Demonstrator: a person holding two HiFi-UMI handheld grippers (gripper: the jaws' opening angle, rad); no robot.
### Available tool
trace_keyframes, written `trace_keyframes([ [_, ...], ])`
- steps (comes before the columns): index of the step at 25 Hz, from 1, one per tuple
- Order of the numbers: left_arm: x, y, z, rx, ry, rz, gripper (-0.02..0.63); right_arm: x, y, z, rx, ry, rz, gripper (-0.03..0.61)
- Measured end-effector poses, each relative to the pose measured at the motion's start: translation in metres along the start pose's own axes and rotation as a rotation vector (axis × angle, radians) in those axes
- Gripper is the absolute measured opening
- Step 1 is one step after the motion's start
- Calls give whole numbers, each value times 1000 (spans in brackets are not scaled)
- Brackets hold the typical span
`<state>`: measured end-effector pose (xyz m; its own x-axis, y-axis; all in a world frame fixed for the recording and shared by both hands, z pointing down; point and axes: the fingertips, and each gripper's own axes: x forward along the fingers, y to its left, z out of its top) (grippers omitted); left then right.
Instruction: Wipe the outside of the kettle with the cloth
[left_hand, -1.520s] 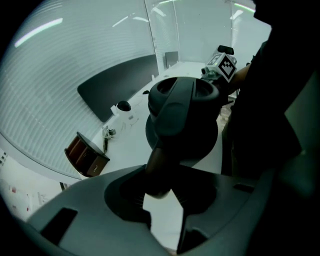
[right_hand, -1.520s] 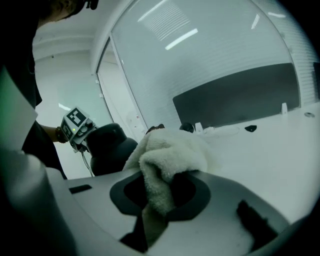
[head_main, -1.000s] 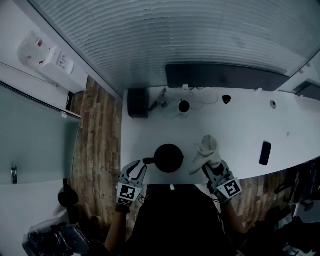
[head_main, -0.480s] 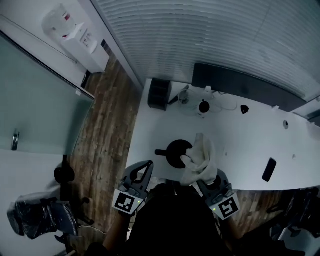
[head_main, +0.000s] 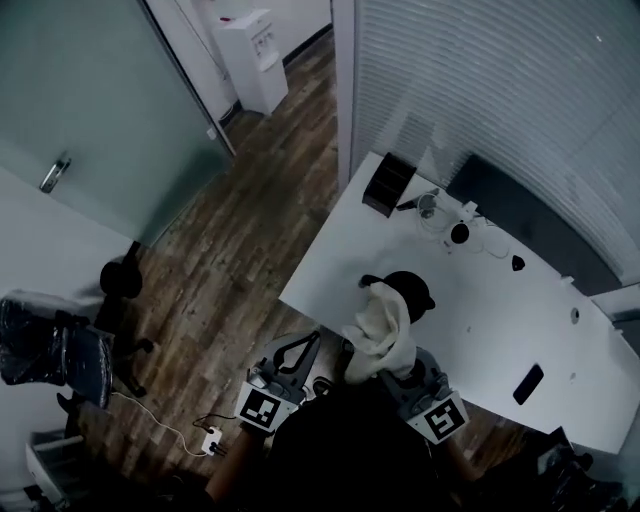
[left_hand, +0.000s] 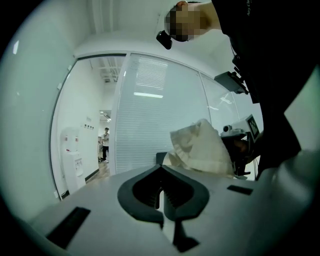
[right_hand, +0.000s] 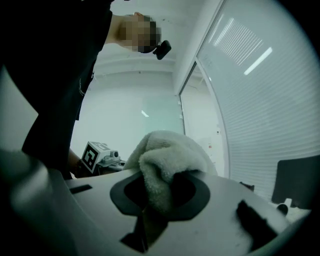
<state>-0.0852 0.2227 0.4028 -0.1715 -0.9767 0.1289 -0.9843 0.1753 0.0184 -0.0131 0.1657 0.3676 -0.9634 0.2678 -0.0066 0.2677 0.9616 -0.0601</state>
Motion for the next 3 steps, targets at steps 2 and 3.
trace_keyframes([
  [2,-26,5,-1,-2,-16,31,5,12,27,-3,18,8,48,63],
  [3,-38,8,-1,-3,-22,46,5,18,40,-5,25,13,72,63],
])
